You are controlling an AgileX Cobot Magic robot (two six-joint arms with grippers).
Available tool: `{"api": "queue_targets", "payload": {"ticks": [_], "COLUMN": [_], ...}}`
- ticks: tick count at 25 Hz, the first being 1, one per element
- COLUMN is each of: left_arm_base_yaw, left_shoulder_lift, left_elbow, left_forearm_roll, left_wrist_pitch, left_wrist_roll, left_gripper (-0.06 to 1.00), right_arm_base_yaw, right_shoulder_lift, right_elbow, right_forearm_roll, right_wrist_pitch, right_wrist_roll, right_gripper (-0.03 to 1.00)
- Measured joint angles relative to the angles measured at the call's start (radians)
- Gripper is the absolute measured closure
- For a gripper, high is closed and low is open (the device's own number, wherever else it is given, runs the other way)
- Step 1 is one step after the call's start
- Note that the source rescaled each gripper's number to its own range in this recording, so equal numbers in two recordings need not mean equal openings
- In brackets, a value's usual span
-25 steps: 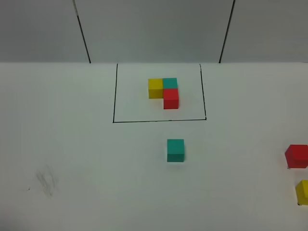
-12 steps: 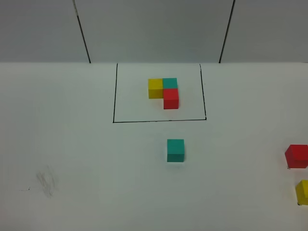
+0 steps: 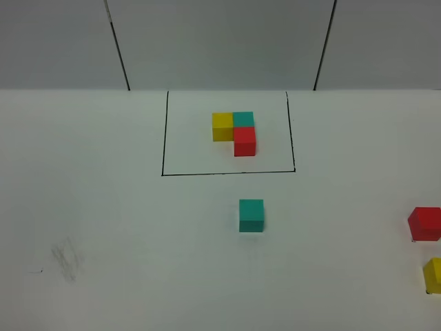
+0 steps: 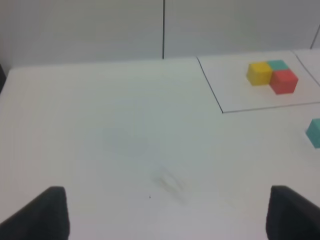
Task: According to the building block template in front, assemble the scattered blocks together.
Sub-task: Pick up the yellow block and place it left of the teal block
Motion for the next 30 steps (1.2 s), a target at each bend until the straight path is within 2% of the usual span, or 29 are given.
{"api": "queue_targets", "payload": {"ticks": [9,30], "left_arm_base_yaw": [0.0,0.0], "left_shoulder_lift": [-0.001,-0.001], "left_elbow": [0.205,0.22], "left_forearm_roll": [0.003,0.005], "left_wrist_pitch": [-0.051,-0.045], "left_wrist_roll": [-0.056,-0.079], "left_gripper": [0.18,0.18], "right_arm_base_yaw": [0.0,0.0], "right_shoulder_lift": [0.0,0.0], "right_elbow": [0.0,0.0], "right_forearm_roll": [0.0,0.0], "right_wrist_pitch": [0.0,0.0], "right_wrist_roll": [0.0,0.0], "right_gripper": [0.1,0.1]}}
